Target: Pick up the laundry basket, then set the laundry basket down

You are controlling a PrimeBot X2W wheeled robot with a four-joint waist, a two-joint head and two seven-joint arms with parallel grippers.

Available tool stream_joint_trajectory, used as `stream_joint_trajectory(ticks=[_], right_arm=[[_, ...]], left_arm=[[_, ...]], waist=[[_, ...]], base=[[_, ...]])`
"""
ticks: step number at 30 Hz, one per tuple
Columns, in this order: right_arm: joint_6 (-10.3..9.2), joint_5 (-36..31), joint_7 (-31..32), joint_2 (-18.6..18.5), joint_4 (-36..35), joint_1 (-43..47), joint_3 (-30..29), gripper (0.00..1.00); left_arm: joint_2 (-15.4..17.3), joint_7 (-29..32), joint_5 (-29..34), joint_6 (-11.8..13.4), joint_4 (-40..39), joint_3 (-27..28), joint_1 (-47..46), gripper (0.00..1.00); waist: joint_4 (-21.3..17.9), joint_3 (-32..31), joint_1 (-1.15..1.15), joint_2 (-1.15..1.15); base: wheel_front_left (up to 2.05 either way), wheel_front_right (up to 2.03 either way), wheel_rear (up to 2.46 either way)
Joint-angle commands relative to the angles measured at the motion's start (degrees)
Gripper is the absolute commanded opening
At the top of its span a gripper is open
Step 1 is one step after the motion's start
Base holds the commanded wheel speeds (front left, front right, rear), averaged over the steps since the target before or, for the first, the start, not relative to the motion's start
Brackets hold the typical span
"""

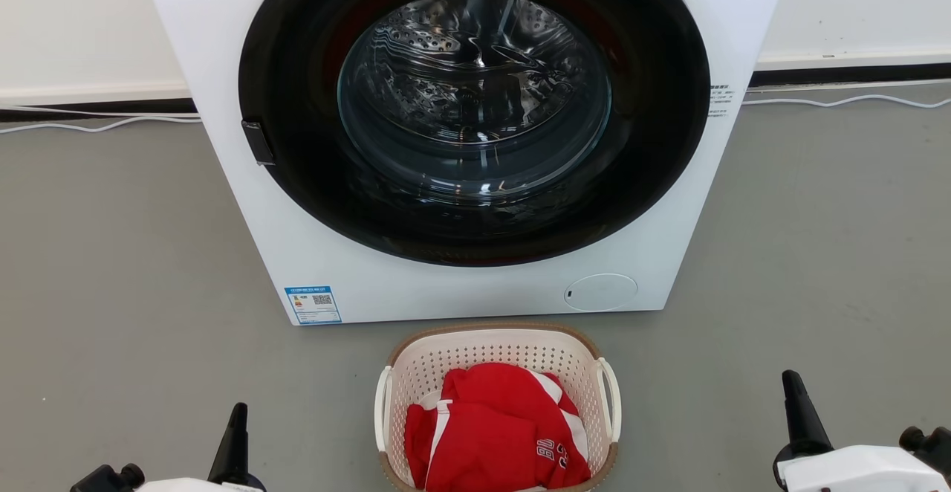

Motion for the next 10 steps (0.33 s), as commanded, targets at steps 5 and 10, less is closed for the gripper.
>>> stream_joint_trajectory(ticks=[5,10], right_arm=[[0.26,5.3,1.5,-0.4,-1.8,-3.4,0.7,0.00],[0.28,8.9,2.3,-0.4,-2.0,-3.8,0.7,0.00]], left_arm=[[0.7,1.2,-4.7,-0.2,-2.0,0.7,-3.8,0.00],[0.7,2.0,-7.9,-0.2,-2.3,0.6,-4.3,0.00]], waist=[[0.0,0.1,0.00,0.00],[-0.1,0.1,0.00,0.00]], base=[[0.00,0.00,0.00],[0.00,0.00,0.00]])
